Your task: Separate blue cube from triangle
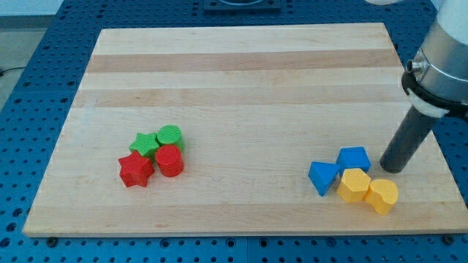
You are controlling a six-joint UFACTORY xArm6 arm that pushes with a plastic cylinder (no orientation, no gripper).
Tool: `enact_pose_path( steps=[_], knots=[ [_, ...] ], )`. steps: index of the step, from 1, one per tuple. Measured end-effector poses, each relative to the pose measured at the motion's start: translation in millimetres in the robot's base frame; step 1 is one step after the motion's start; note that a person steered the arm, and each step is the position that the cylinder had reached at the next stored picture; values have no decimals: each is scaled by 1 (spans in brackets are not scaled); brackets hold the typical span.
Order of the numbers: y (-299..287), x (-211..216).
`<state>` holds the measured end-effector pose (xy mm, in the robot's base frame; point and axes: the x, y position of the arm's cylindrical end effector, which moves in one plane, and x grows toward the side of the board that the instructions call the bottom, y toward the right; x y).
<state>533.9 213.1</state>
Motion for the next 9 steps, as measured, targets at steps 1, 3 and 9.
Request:
enact_pose_path(
  steps=[1,3,9],
  knots=[
    [-9,3],
    [-57,3],
    [-159,-34]
  ],
)
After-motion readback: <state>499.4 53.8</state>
